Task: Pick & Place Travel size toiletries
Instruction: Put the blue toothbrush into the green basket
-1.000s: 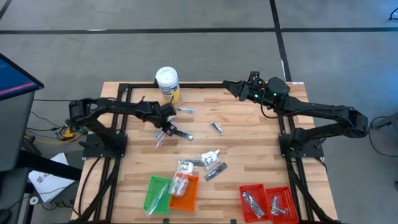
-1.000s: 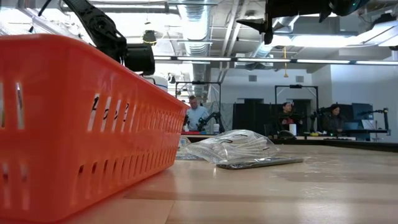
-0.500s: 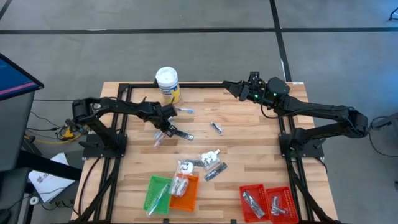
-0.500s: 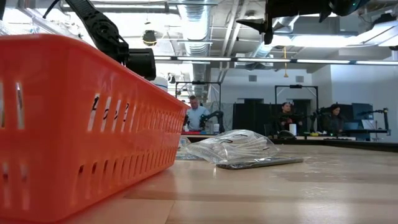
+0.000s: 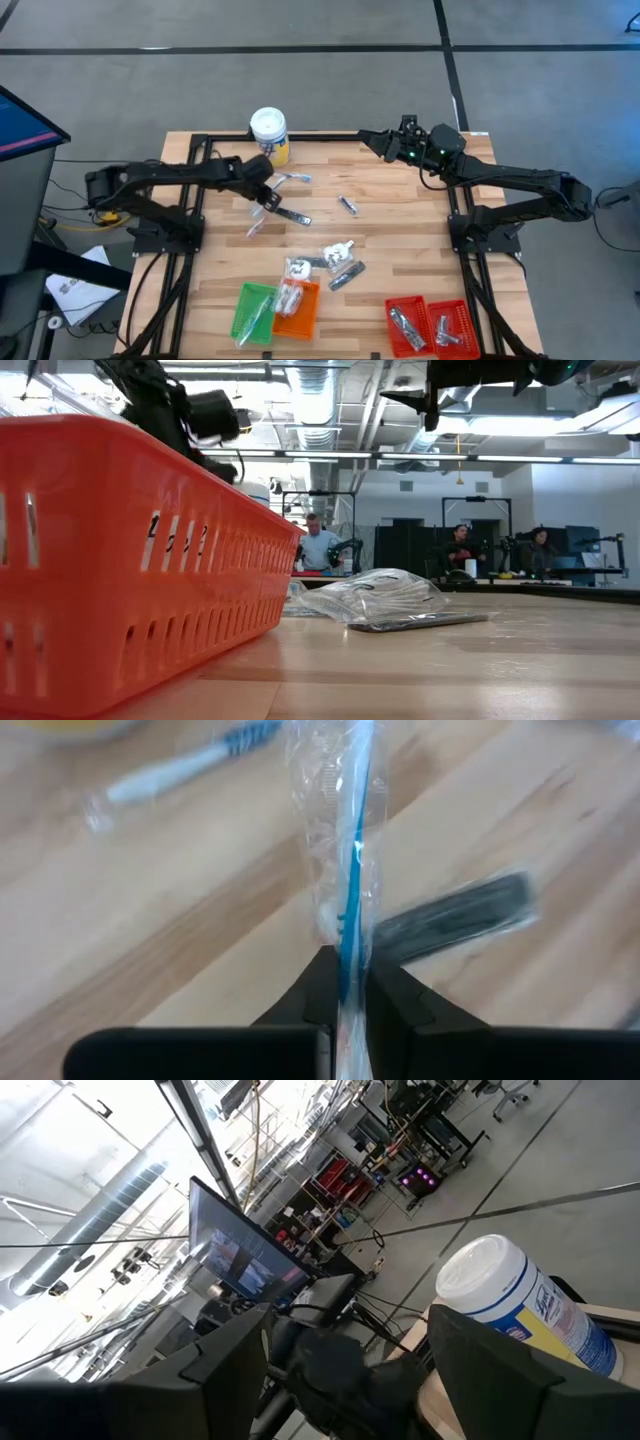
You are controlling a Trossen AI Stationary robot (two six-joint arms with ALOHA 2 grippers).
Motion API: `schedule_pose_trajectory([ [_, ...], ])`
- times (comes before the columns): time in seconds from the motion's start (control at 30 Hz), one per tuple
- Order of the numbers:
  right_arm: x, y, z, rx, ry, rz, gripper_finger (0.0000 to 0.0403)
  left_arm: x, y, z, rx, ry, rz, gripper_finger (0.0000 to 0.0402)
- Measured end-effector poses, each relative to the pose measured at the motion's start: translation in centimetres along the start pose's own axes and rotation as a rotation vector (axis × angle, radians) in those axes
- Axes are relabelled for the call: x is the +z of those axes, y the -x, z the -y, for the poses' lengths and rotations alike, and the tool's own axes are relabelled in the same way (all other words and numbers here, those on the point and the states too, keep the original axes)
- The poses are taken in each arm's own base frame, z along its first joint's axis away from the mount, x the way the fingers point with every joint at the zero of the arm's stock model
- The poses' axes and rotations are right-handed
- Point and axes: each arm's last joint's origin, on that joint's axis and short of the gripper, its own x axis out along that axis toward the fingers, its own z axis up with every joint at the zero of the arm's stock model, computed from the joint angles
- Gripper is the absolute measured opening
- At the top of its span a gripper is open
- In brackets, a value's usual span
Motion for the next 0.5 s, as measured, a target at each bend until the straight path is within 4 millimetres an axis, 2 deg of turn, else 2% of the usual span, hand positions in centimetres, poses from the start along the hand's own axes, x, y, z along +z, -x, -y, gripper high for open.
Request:
schedule_pose_trajectory([
  [0.23, 0.0, 0.0, 0.0, 0.001, 0.007, 0.001, 0.0260, 0.5, 4.0, 0.2, -0.133, 0.024, 0.186, 0.0014],
  [0.5, 0.0, 0.0, 0.0, 0.001, 0.012, 0.001, 0.0260, 2.5, 7.1, 1.5, -0.434, 0.074, 0.438, 0.0014],
])
